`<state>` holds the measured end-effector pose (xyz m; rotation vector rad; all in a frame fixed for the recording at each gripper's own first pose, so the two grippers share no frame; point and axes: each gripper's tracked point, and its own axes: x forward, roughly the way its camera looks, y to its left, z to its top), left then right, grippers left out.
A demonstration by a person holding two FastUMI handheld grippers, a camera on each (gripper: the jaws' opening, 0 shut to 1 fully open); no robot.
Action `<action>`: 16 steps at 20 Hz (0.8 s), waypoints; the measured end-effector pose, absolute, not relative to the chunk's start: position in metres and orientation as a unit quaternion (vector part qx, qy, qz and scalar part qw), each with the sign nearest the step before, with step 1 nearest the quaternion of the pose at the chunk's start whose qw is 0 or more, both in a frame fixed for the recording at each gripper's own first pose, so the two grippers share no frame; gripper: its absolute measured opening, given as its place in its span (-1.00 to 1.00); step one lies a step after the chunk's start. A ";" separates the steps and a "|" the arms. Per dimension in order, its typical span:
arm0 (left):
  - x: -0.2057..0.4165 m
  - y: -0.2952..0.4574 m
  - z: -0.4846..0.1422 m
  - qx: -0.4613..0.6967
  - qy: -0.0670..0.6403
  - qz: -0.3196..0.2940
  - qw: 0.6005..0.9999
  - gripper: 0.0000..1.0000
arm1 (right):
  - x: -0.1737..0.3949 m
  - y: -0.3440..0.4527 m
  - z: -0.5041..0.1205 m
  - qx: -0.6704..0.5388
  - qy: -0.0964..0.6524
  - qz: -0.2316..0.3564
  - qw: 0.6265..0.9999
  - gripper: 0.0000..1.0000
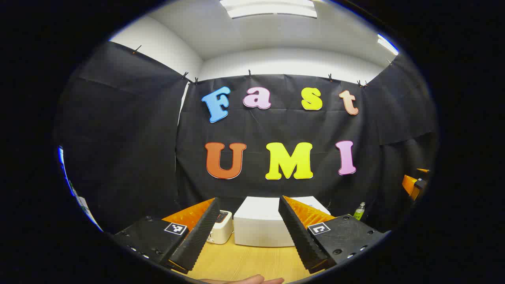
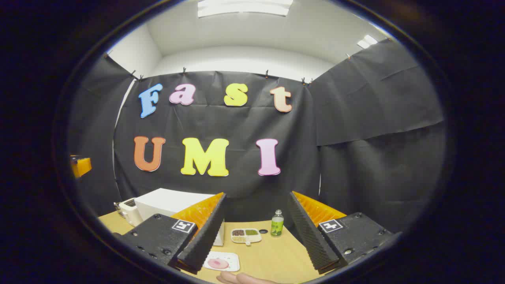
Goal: Open the microwave oven with the left hand, put the food in, and close the microwave oven.
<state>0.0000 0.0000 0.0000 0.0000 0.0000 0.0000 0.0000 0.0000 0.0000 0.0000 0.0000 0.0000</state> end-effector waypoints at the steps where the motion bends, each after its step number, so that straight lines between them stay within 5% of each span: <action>1: -0.001 0.004 0.001 0.006 -0.003 0.003 1.000 0.90 | -0.001 -0.001 0.003 -0.002 -0.004 -0.002 1.000 0.83; 3: -0.002 0.008 0.002 0.016 -0.006 0.007 1.000 0.91 | -0.002 -0.003 0.008 -0.006 -0.010 -0.007 1.000 0.98; 7: -0.004 0.007 0.001 0.026 -0.004 -0.006 1.000 0.90 | -0.007 -0.004 0.022 -0.011 -0.032 -0.017 0.999 0.83; 8: -0.004 0.008 0.003 0.032 -0.009 -0.007 0.999 0.90 | -0.008 -0.001 0.022 -0.011 -0.034 -0.014 0.999 0.98; 16: -0.008 0.009 0.003 0.053 -0.015 0.019 0.998 0.89 | -0.004 -0.001 0.021 0.002 -0.040 -0.012 0.999 0.98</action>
